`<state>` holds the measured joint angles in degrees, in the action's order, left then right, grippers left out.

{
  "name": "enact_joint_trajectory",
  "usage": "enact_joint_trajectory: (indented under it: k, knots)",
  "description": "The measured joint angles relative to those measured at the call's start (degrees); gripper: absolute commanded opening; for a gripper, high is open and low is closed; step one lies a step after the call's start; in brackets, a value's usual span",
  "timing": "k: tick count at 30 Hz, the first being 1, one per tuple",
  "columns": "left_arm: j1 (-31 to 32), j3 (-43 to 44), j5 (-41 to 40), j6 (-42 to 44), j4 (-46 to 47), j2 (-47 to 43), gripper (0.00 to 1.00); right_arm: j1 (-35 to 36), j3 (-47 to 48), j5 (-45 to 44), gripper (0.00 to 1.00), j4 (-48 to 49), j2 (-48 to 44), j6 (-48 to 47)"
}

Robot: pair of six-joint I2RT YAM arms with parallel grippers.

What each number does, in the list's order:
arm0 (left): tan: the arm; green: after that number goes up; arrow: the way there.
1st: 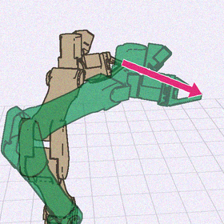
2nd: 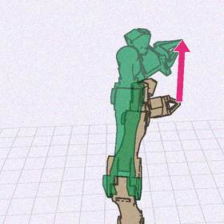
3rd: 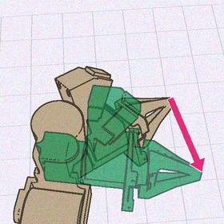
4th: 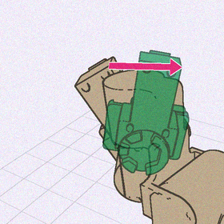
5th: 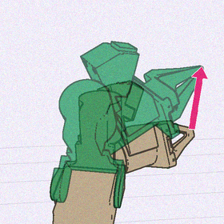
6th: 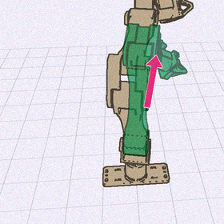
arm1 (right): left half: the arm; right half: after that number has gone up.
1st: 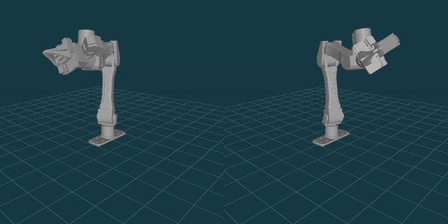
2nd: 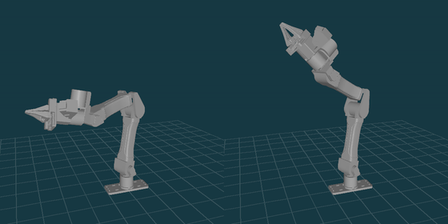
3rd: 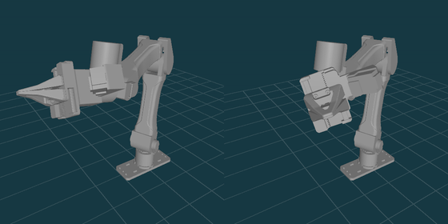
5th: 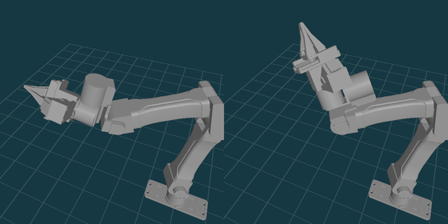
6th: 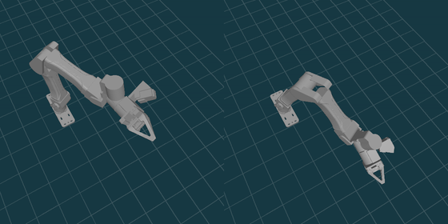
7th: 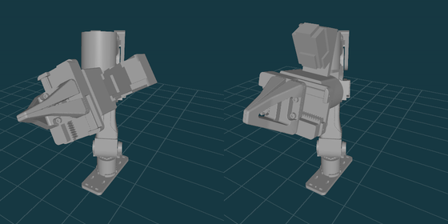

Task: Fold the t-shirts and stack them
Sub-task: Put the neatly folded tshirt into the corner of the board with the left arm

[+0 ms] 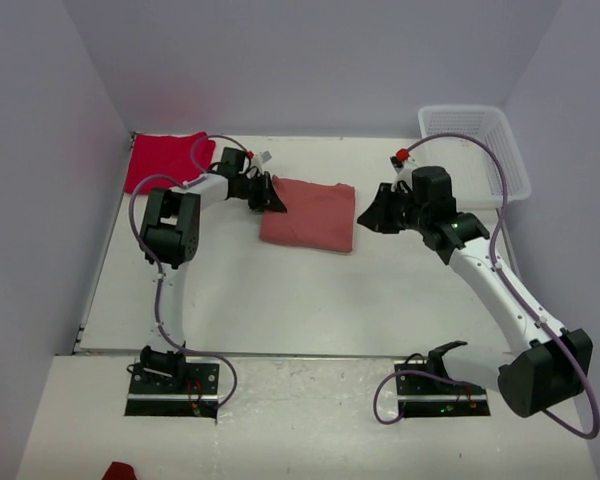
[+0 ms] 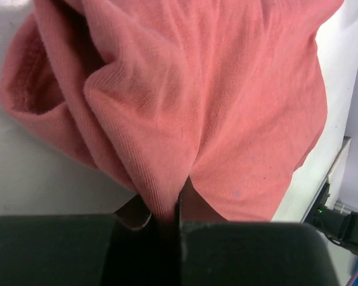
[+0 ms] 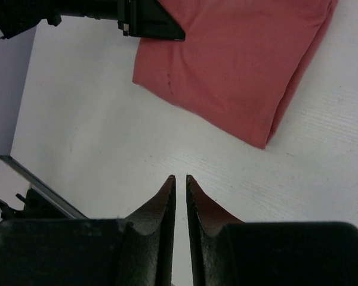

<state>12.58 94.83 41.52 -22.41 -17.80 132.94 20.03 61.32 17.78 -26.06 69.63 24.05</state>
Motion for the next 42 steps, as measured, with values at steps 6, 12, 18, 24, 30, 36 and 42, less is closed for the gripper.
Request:
enact_joint_trajectory:
  k: [6,12,18,24,30,36,42]
  knots:
    - [-0.1,-2.4,-0.8,-2.2,2.6,-1.3,0.00,-0.5,-0.4,1.9,0.12,0.7,-1.3,0.4]
    - [0.0,-5.2,-7.1,-0.3,1.3,-5.3,0.00,-0.5,-2.9,2.8,0.13,0.8,-1.3,0.6]
    - [-0.1,-7.2,-20.2,5.6,-3.2,-13.6,0.00,-0.5,-5.0,3.0,0.12,0.9,-1.3,0.5]
    - [-0.4,-4.4,-27.9,12.9,-5.7,-21.3,0.00,-0.5,-6.3,3.1,0.12,0.8,-1.3,0.4]
    - [-2.6,4.9,-30.5,18.8,-8.8,-20.8,0.00,-0.5,-6.5,5.0,0.12,0.9,-1.4,0.5]
    - [-7.1,13.8,-31.1,23.3,-11.4,-16.7,0.00,0.1,-7.5,5.7,0.12,0.8,-1.6,0.5]
    - [-10.8,17.4,-31.1,25.9,-13.9,-13.9,0.00,1.2,-7.7,5.8,0.12,0.7,-1.3,0.5]
